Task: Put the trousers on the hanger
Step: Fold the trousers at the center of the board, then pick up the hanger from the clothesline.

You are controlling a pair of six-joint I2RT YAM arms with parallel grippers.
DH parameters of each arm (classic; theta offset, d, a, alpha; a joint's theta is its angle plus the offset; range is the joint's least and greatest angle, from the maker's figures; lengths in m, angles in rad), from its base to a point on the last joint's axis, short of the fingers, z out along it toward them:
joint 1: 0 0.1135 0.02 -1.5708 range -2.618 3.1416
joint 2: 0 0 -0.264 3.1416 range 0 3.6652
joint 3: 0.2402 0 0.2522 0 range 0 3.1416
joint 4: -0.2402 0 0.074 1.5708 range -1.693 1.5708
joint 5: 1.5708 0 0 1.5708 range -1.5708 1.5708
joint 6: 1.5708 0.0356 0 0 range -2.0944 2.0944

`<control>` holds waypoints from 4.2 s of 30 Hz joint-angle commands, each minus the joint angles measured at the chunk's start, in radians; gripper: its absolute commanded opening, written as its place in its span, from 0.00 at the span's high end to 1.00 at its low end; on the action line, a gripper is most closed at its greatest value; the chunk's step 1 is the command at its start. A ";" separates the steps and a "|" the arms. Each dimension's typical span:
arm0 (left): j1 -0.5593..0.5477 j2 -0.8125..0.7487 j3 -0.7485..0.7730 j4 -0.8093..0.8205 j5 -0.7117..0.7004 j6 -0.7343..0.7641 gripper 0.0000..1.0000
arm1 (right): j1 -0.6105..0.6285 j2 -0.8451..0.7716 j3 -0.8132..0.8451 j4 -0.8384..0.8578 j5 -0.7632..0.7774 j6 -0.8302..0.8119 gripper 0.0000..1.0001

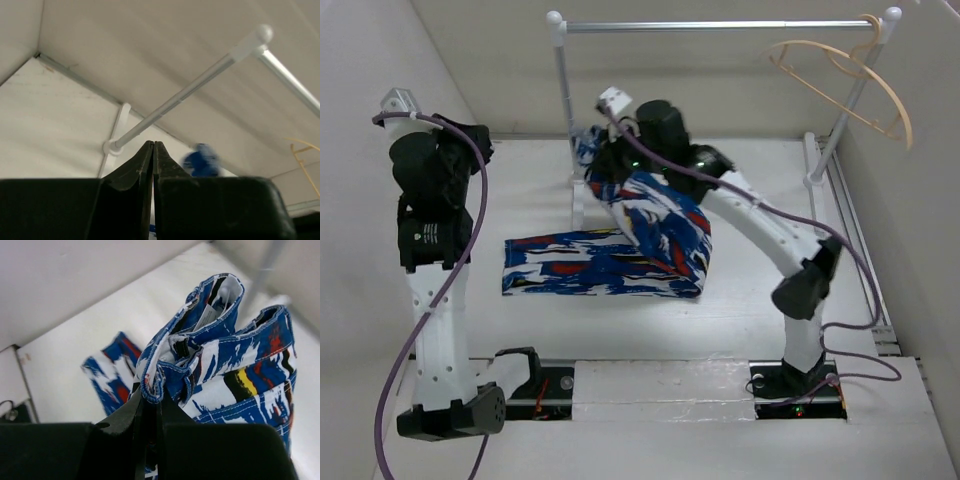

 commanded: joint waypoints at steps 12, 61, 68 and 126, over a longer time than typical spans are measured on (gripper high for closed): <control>-0.012 -0.090 -0.108 -0.101 -0.114 0.043 0.73 | 0.117 0.111 -0.288 0.333 -0.270 0.168 0.26; -0.699 0.384 -0.723 0.520 0.366 -0.175 1.00 | -0.412 -0.007 -0.939 0.520 -0.415 -0.059 1.00; -0.699 0.416 -0.879 0.559 0.360 -0.178 1.00 | -0.466 0.144 -0.921 0.694 -0.495 0.064 1.00; -0.749 0.180 -0.445 0.131 0.170 0.164 1.00 | -1.222 -0.120 -0.034 0.094 -0.518 -0.290 0.64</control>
